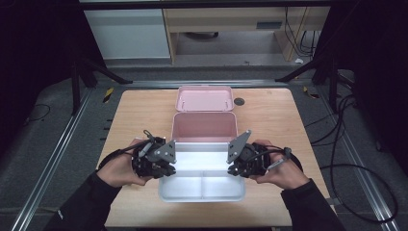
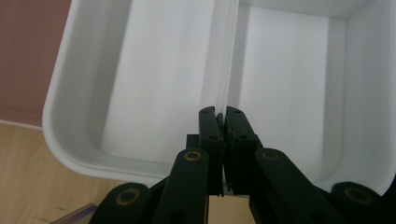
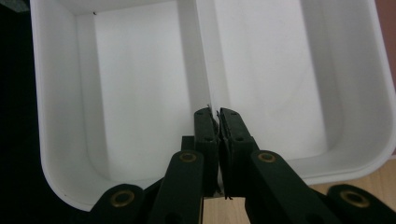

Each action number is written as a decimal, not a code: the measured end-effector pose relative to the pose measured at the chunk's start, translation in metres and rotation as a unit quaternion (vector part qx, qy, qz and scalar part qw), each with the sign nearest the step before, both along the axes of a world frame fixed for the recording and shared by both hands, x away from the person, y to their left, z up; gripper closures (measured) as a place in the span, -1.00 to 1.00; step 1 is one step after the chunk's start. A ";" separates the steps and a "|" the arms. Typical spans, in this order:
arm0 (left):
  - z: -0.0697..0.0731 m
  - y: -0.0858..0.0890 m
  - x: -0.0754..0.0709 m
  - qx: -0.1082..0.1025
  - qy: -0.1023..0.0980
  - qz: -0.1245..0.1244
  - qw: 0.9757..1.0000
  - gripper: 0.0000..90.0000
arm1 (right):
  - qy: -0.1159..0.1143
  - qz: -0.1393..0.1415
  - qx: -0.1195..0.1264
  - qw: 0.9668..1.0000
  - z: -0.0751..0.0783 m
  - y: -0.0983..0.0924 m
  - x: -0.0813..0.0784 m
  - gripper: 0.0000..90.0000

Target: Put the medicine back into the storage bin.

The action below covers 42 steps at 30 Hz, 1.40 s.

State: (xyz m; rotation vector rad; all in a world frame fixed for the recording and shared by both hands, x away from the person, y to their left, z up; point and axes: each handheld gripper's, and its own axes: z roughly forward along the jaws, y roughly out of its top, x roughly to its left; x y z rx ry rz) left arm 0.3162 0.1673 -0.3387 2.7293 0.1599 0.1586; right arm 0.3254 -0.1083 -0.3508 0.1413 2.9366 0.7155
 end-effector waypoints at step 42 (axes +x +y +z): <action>-0.127 0.002 0.014 -0.007 0.051 0.044 0.998 0.59 | 0.031 -0.043 0.033 0.998 -0.119 0.000 0.000 0.67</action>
